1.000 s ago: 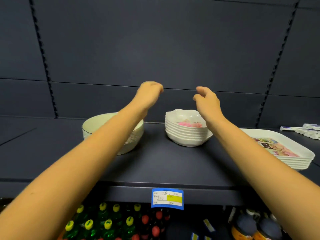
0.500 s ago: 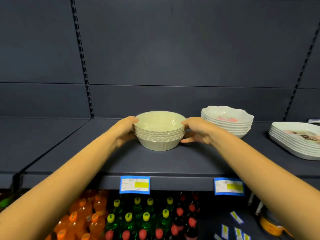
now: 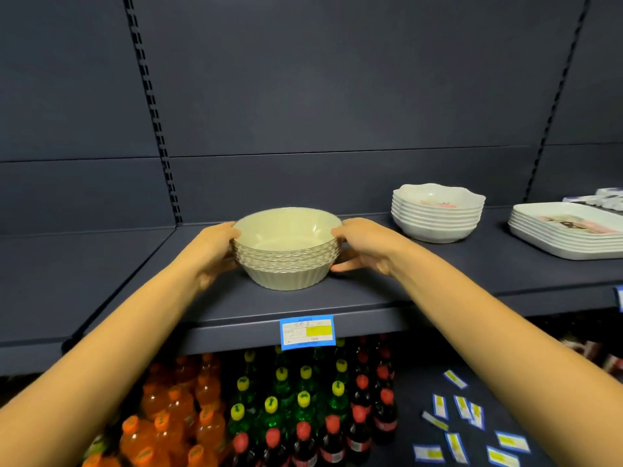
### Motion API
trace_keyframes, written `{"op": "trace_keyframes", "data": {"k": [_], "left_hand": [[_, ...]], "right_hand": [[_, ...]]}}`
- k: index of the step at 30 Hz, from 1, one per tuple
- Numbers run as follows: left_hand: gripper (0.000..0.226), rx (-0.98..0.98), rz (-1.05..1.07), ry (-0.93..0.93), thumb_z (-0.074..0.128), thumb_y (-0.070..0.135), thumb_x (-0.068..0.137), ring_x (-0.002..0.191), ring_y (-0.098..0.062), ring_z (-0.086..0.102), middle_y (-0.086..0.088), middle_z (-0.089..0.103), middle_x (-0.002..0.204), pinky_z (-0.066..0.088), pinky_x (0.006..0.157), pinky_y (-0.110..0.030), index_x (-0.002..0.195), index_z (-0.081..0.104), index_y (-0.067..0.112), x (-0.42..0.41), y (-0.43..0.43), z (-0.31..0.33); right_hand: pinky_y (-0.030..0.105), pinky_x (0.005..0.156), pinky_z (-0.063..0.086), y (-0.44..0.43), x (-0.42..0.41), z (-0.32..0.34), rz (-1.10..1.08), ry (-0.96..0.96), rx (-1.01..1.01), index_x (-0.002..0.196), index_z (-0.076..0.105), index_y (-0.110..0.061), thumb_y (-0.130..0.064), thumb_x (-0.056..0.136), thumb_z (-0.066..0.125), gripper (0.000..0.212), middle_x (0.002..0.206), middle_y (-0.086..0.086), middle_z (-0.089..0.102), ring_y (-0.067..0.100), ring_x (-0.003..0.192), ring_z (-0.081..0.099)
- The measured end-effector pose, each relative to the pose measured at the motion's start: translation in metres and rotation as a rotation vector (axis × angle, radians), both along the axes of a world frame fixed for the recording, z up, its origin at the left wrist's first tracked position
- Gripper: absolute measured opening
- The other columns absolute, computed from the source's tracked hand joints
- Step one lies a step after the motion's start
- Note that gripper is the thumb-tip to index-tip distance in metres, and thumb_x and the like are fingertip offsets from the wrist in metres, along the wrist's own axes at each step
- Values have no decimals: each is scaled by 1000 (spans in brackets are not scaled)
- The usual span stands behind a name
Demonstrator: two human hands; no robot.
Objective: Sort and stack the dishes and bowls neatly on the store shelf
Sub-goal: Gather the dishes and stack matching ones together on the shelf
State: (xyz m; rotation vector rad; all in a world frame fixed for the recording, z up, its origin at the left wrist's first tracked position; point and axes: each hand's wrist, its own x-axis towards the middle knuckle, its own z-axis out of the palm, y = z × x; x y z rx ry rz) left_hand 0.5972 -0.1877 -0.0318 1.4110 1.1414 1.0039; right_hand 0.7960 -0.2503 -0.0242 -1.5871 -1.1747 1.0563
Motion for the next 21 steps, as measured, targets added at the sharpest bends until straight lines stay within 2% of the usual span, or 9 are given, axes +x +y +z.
{"op": "trace_keyframes", "data": {"k": [3, 5, 7, 9, 11, 13, 15, 17, 21], "left_hand": [[29, -3, -46, 24, 34, 5, 94, 72, -11, 53, 1, 62, 81, 42, 67, -24, 102, 59, 17, -2, -3, 4], [24, 58, -56, 128, 36, 5, 95, 74, -10, 59, 4, 64, 76, 40, 69, -24, 94, 58, 15, -5, -3, 10], [18, 235, 62, 273, 43, 10, 95, 100, -15, 52, 2, 62, 97, 41, 81, -31, 100, 59, 15, -3, -2, 15], [26, 425, 193, 328, 45, 14, 95, 113, -19, 48, -7, 57, 121, 41, 93, -38, 118, 56, 12, 9, -9, 24], [39, 580, 196, 343, 43, 15, 95, 127, -21, 46, -6, 49, 140, 34, 103, -31, 134, 46, 9, 32, -24, 36], [38, 686, 117, 351, 44, 14, 95, 126, -18, 47, -4, 51, 138, 32, 98, -23, 133, 48, 10, 64, -39, 45], [32, 695, 6, 320, 46, 13, 94, 114, -16, 52, -3, 57, 128, 36, 96, -23, 125, 55, 12, 104, -52, 48], [23, 628, -135, 264, 49, 10, 93, 101, -15, 54, -4, 61, 117, 42, 92, -28, 113, 60, 13, 151, -61, 45], [12, 340, -389, 128, 49, 8, 93, 88, -14, 55, -4, 58, 97, 49, 80, -23, 92, 60, 14, 248, -82, 31]], "right_hand": [[30, 73, 55, -2, -1, 0, 6, -7, 9, 113, 51, -10, -11, 97, 37, 21, 101, 10, 56, 19, 87, 57], [29, 75, 54, -7, 5, 1, 32, 0, 10, 111, 53, -12, -16, 98, 39, 19, 107, 8, 55, 19, 95, 55], [27, 77, 53, -13, 19, 1, 22, 0, 24, 126, 51, -12, -24, 99, 41, 31, 119, 6, 50, 20, 101, 53], [24, 77, 52, -23, 39, 4, -30, -6, 68, 135, 45, -11, -26, 100, 42, 38, 121, 4, 48, 19, 103, 52], [20, 74, 51, -34, 64, 9, -59, -60, 120, 132, 49, -8, -24, 99, 44, 37, 116, 3, 51, 17, 102, 53], [17, 74, 48, -47, 94, 16, -72, -122, 177, 128, 54, -2, -18, 99, 44, 35, 109, 4, 54, 15, 97, 51], [15, 72, 43, -61, 129, 23, -102, -194, 221, 124, 57, 1, -12, 99, 42, 31, 105, 6, 54, 15, 95, 49], [14, 73, 43, -76, 169, 28, -160, -261, 247, 119, 60, -5, -9, 99, 42, 27, 106, 4, 57, 14, 98, 52], [16, 76, 42, -101, 261, 30, -293, -401, 257, 113, 64, -10, -7, 96, 47, 25, 106, 2, 62, 13, 101, 55]]}}
